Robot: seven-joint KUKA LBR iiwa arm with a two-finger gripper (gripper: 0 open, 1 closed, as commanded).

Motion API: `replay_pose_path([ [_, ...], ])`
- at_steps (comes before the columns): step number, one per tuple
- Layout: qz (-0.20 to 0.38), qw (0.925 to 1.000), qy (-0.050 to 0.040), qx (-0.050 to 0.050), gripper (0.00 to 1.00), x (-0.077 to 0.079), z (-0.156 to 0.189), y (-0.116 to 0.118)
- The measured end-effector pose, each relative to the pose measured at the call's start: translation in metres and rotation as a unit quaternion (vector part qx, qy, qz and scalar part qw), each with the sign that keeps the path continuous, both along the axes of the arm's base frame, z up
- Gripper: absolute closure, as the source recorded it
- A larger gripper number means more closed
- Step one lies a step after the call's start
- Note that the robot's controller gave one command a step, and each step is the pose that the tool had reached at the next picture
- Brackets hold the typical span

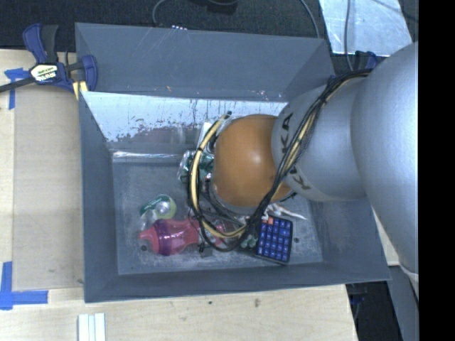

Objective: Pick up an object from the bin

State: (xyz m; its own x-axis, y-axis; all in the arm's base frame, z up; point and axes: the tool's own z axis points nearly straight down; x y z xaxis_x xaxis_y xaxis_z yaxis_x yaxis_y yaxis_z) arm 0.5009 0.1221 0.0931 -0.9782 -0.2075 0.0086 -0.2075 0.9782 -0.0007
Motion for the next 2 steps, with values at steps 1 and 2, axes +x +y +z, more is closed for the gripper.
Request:
replay_pose_path([
  [1,0.0,1.0,-0.0021,0.0,1.0,0.001,0.024,0.0],
  [2,0.0,1.0,-0.0041,0.001,1.0,0.002,0.046,0.001],
])
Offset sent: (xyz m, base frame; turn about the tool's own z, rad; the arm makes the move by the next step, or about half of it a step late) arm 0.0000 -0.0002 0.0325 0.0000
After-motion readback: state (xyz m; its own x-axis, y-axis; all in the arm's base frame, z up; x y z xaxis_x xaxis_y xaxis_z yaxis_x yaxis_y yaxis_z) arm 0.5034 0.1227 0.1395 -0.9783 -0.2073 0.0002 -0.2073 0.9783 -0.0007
